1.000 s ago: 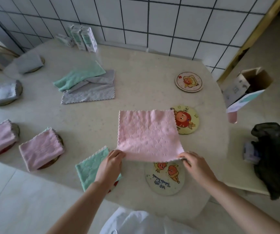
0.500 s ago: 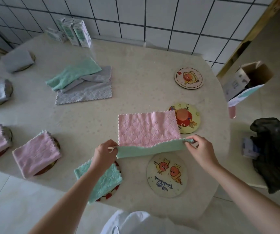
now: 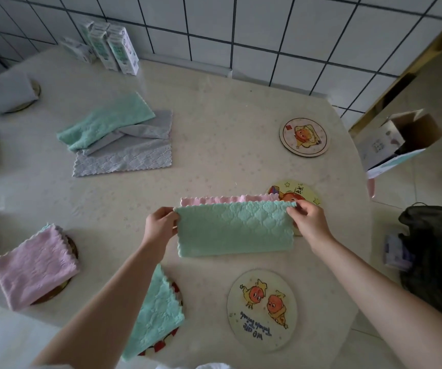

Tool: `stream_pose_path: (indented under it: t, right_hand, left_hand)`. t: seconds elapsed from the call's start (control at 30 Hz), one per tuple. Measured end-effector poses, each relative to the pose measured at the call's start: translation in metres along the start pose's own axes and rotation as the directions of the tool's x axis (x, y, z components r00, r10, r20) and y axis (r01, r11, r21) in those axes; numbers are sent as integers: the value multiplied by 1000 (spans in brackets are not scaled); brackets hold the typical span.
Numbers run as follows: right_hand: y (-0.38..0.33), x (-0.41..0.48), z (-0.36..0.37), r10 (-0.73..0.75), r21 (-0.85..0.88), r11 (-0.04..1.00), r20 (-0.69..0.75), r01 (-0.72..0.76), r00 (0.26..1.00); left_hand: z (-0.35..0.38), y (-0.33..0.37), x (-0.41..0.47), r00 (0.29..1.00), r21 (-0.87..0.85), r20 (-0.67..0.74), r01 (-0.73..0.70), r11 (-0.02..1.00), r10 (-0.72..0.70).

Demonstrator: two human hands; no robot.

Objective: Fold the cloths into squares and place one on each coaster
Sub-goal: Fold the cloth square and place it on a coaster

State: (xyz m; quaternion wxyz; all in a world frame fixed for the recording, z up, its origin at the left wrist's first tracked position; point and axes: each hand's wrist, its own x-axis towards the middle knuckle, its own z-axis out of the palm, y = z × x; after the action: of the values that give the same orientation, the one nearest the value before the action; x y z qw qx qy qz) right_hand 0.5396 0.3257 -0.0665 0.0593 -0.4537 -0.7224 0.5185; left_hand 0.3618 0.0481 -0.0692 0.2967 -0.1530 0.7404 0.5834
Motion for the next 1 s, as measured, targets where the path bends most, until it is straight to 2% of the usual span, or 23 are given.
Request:
stream_pose_path:
  t: [0.23,0.5,0.8,1.0]
  right_hand:
    - [12,40,7,72,-52,996,8,-72,997]
    - [17,55,15,-2,-177,984,16,5,1000]
    - [7,58,18,-32,-329,944,-34,19,999]
    - [1,50,14,-19,-257,966,-85,-3,996]
  left_hand:
    - [17,-1,31,993,235,-93,-44,971,68]
    - [18,-13,43,977,363,-152,-86,928,150]
    - [22,-8,42,969,360,-198,-70,930,149]
    - [17,-4,29,966,271,-198,-111,956,168]
